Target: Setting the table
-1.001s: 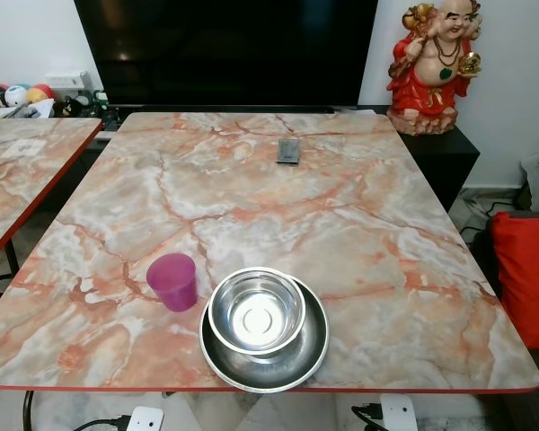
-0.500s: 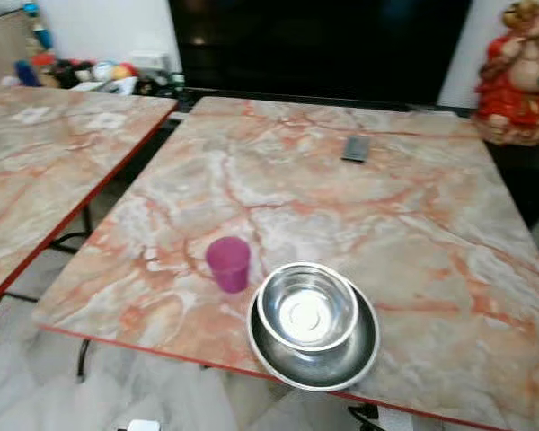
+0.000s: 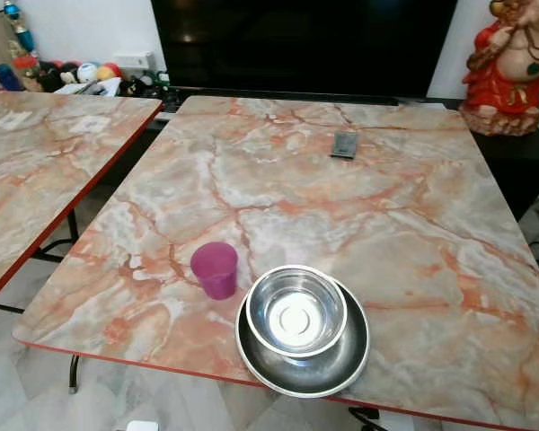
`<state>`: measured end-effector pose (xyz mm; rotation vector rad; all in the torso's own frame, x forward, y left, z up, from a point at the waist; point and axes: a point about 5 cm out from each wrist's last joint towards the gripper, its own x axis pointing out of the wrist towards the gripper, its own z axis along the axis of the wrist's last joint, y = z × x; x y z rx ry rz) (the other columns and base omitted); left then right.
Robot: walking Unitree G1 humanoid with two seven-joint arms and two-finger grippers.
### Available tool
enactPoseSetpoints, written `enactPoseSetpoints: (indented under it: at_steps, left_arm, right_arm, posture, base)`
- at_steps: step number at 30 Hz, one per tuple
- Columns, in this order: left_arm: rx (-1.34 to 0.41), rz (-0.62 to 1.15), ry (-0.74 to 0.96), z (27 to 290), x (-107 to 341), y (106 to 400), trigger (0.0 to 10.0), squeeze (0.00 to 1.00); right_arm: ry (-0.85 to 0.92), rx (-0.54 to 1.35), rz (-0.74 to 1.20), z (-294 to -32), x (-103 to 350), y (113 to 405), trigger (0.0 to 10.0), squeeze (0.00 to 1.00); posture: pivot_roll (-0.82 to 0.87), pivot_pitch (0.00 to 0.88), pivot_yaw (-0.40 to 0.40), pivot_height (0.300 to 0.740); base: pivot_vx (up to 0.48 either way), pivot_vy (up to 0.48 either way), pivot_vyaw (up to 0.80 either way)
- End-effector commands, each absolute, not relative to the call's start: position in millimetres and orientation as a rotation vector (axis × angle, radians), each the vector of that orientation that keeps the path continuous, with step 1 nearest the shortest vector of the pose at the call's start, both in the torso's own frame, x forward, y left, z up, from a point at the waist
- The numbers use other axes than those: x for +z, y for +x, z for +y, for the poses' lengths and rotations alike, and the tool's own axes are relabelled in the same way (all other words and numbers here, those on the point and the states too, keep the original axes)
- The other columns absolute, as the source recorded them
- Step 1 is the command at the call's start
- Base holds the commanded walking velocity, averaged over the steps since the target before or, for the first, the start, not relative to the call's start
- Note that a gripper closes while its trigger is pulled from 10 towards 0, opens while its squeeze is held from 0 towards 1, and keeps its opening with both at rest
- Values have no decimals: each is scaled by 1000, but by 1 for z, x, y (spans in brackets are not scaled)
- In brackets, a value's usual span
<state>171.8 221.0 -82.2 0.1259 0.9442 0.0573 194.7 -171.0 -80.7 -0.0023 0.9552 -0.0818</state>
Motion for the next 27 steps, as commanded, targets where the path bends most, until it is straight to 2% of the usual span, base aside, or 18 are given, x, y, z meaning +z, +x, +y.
enactPoseSetpoints:
  at_steps: [1, 27]
  left_arm:
    - [84, 983, 119, 224, -86, 162, 10000, 0]
    - [106, 1029, 111, 228, -92, 147, 10000, 0]
  right_arm:
    - [10, -77, 957, -169, -82, 192, 10000, 0]
    - [-4, -57, 966, -169, -82, 193, 10000, 0]
  posture:
    - [19, 79, -7, 740]
    - [28, 75, -10, 740]
  base:
    - [0, 262, 0]
    - [0, 322, 0]
